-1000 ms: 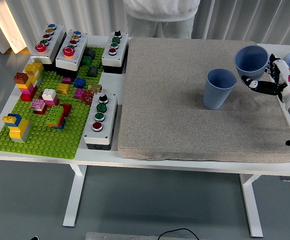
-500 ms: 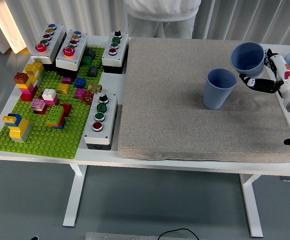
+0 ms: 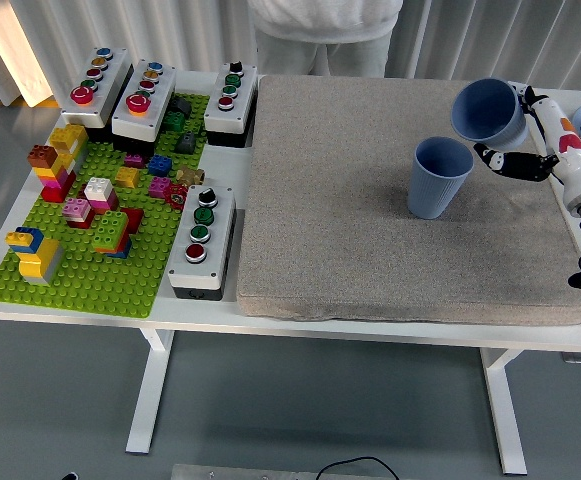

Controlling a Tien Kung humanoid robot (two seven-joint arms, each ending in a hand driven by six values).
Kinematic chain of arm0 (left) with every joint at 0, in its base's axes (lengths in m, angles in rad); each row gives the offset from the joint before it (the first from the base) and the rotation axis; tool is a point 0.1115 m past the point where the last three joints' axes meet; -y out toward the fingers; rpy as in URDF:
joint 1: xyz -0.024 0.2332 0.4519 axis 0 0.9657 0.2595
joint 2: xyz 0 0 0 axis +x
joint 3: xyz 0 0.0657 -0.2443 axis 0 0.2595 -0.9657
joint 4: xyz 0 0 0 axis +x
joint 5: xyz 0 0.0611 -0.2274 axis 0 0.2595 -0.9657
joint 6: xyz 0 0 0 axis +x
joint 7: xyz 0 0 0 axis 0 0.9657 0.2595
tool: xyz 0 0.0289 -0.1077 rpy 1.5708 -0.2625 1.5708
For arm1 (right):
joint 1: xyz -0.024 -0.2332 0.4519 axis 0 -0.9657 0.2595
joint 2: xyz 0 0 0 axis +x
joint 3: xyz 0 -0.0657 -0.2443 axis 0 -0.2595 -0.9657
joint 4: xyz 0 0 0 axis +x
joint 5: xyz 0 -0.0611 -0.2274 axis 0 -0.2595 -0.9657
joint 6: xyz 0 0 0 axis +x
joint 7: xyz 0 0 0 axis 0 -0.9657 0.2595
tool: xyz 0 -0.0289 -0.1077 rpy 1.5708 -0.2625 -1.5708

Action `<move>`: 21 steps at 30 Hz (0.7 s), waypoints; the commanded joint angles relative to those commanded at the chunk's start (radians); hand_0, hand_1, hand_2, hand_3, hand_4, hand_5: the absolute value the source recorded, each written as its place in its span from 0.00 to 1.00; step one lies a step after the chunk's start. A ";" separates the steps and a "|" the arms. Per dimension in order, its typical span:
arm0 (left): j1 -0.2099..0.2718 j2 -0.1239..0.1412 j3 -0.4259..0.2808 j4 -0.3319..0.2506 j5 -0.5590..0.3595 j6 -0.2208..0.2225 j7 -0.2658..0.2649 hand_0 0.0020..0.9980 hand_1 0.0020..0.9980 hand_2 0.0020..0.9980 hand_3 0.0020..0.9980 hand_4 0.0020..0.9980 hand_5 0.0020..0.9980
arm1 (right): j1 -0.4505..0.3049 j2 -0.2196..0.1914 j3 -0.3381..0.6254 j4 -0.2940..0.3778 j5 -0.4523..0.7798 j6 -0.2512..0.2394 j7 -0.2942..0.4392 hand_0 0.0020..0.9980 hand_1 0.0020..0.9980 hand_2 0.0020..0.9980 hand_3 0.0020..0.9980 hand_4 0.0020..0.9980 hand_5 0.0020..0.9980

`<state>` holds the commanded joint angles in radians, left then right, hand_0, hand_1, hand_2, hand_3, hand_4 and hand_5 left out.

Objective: Pick cup pour cup place

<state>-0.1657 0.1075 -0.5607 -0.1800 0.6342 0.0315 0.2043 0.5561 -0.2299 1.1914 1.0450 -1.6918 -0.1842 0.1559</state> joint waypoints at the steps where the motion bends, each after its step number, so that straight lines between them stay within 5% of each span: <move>1: 0.000 0.000 0.000 0.000 0.000 0.000 0.000 0.74 0.78 0.84 0.66 0.54 0.94 | 0.000 0.000 -0.001 -0.001 -0.007 -0.004 0.002 0.73 0.63 0.55 0.64 0.57 0.00; 21: 0.007 0.002 0.003 0.000 -0.001 0.000 0.000 0.74 0.78 0.84 0.66 0.54 0.94 | -0.009 -0.018 -0.037 -0.005 -0.085 -0.076 0.034 0.74 0.63 0.54 0.64 0.57 0.00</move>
<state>-0.1589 0.1097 -0.5578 -0.1800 0.6334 0.0319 0.2041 0.5475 -0.2480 1.1540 1.0402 -1.7769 -0.2599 0.1898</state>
